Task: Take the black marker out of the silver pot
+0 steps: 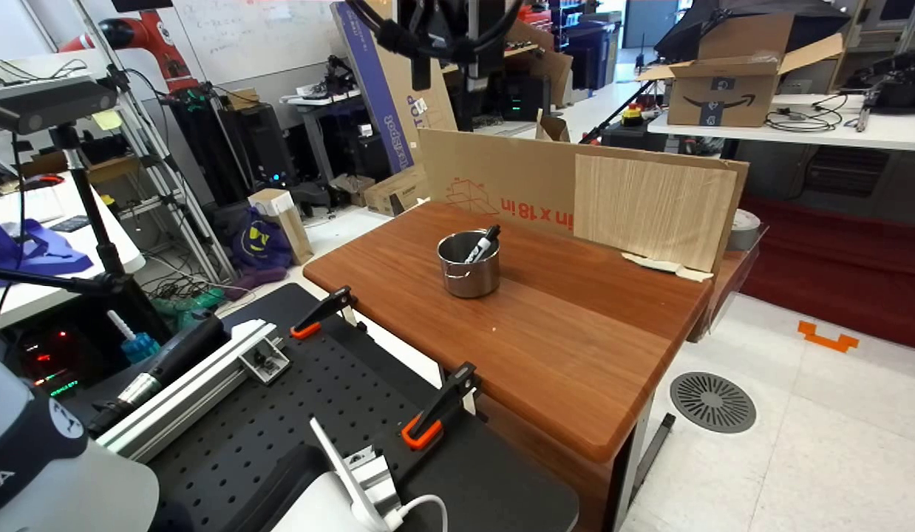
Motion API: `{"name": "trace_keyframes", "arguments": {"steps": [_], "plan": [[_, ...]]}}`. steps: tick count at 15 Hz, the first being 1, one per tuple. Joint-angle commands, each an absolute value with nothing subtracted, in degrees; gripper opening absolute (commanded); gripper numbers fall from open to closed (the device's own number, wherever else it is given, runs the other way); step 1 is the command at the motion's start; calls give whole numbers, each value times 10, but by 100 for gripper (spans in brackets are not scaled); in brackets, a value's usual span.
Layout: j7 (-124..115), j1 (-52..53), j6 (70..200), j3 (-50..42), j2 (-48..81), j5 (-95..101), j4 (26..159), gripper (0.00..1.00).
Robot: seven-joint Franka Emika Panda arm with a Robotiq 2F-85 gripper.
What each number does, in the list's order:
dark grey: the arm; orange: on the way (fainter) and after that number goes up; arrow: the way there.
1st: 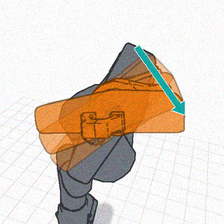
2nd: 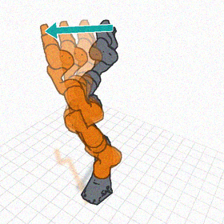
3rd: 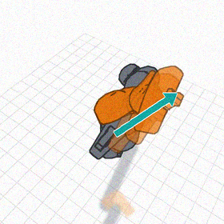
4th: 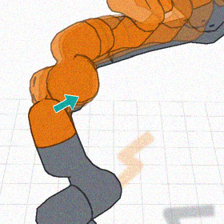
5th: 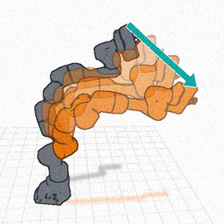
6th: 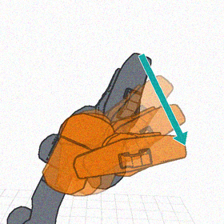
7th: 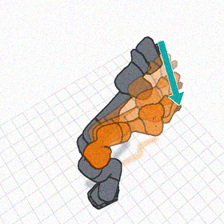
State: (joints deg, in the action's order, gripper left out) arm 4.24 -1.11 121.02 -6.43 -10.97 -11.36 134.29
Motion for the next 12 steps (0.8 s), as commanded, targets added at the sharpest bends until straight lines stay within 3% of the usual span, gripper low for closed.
{"name": "trace_keyframes", "arguments": {"steps": [1,12], "plan": [[1,-17,1269,-48,-57,-118,1337,100],[-55,-12,1405,-30,87,-118,1324,100]]}}
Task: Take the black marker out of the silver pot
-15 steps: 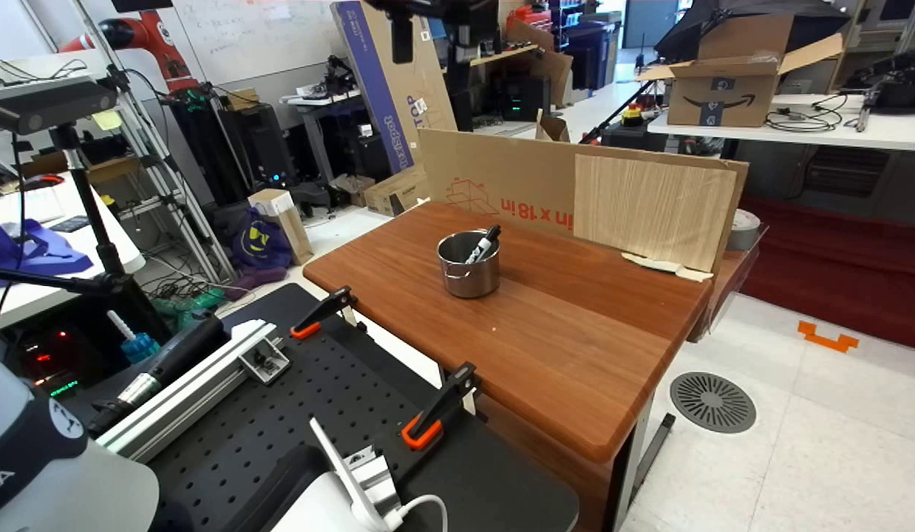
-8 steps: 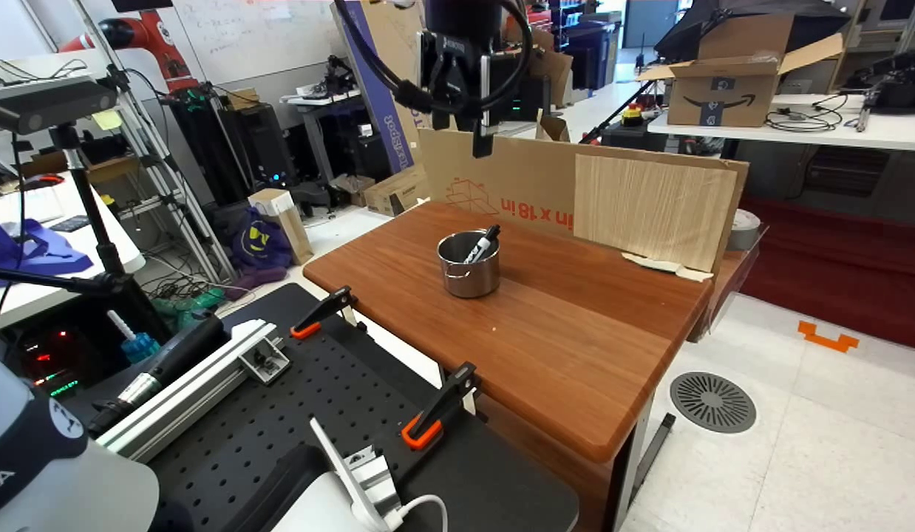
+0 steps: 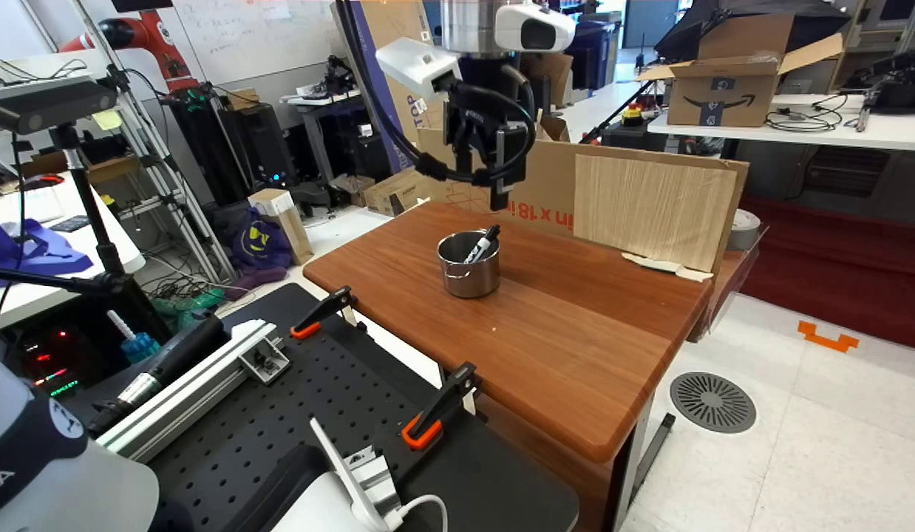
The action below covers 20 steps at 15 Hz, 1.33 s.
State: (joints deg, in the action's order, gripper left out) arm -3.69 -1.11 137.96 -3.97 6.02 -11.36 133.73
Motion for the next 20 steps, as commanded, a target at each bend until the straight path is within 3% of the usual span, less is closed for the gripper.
{"name": "trace_keyframes", "arguments": {"steps": [1,14,15,16,20], "plan": [[-60,-11,1411,-27,97,-116,1321,100],[-136,11,1407,-21,202,-82,1245,100],[-139,13,1406,-22,207,-78,1241,75],[-144,16,1407,-23,210,-73,1238,74],[-160,21,1402,-24,219,-58,1226,42]]}}
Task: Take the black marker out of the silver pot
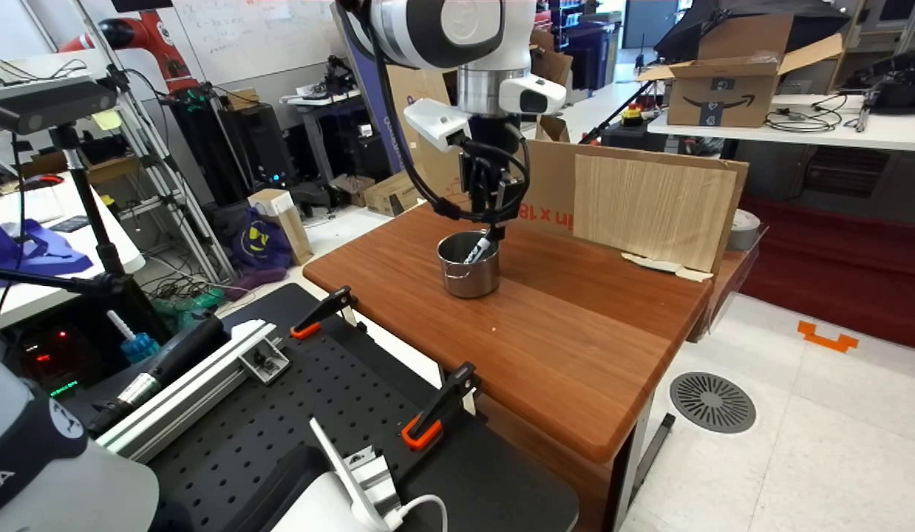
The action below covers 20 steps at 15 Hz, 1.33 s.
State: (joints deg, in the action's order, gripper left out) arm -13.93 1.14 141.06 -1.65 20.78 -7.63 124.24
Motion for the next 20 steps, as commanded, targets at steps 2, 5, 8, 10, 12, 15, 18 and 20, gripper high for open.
{"name": "trace_keyframes", "arguments": {"steps": [2,5,8,10,12,15,18,20], "plan": [[-165,21,1399,-26,223,-51,1221,27],[-168,18,1390,-26,226,-47,1214,5],[-159,12,1379,-26,215,-54,1212,5],[-153,7,1377,-28,202,-59,1215,5],[-147,1,1371,-29,177,-62,1223,5],[-147,-10,1350,-31,134,-75,1232,5],[-151,-23,1296,-31,95,-104,1222,5],[-159,-28,1271,-31,83,-134,1214,5]]}}
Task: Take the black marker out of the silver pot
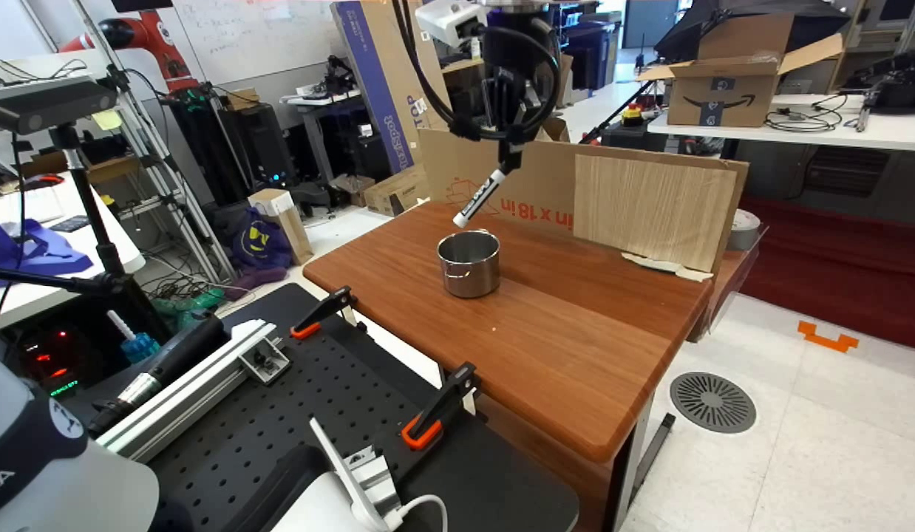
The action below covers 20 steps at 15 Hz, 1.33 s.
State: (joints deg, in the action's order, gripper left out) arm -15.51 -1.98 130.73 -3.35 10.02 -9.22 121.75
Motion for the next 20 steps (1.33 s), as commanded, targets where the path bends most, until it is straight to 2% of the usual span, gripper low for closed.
{"name": "trace_keyframes", "arguments": {"steps": [1,7,20], "plan": [[-165,-28,1264,-31,80,-148,1212,5],[-219,-15,1273,-19,101,-210,1209,5],[-349,57,1335,8,229,-193,1143,5]]}}
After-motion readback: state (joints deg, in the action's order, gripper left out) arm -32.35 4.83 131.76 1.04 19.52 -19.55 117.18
